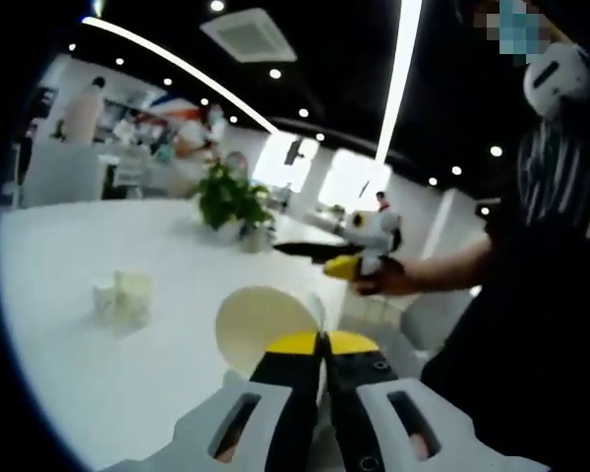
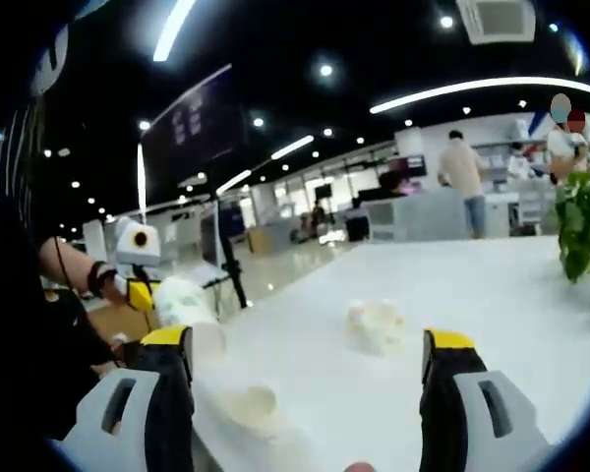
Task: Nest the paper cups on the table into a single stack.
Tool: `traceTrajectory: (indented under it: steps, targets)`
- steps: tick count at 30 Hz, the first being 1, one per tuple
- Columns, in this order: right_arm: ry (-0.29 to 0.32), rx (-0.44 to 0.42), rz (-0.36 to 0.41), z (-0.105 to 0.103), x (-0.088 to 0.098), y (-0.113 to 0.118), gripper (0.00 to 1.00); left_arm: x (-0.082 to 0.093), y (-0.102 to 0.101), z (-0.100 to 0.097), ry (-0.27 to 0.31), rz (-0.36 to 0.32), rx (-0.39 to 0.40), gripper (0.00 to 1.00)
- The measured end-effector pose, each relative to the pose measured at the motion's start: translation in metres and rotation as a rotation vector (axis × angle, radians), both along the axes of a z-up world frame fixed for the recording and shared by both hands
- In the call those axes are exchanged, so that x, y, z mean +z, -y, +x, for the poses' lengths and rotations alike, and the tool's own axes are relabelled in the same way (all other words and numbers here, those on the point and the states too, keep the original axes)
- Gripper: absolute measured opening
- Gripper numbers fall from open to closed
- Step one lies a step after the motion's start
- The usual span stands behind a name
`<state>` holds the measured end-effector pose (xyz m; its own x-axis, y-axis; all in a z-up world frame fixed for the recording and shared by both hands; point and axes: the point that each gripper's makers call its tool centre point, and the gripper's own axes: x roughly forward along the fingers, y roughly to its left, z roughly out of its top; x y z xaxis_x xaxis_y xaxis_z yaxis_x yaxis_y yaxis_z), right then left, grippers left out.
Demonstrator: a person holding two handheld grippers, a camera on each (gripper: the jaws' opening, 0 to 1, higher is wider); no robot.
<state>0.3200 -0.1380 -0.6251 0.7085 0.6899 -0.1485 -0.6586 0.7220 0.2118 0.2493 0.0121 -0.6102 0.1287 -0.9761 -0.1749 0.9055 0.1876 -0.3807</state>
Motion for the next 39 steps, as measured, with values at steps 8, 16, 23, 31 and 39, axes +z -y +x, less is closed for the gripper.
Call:
traceTrajectory:
  steps: [8,16,23,31,39]
  targets:
    - [-0.002,-0.028,-0.031,0.001,-0.007,0.011,1.0,-0.005,-0.002,-0.001,-0.004,0.026,-0.001,0.0]
    - [-0.007,-0.028,-0.054,0.001,-0.015,0.015,1.0,-0.007,-0.004,0.007,0.01,0.064,0.013,0.0]
    - [0.008,-0.03,-0.085,0.004,-0.016,0.016,1.0,-0.006,-0.003,0.008,0.046,0.116,-0.016,0.0]
    - [0.013,-0.015,-0.122,0.004,-0.021,0.012,1.0,-0.009,0.003,0.005,0.112,0.19,-0.071,0.0]
    - [0.035,-0.019,-0.164,0.007,-0.022,0.011,1.0,-0.012,0.009,0.001,0.169,0.245,-0.138,0.0]
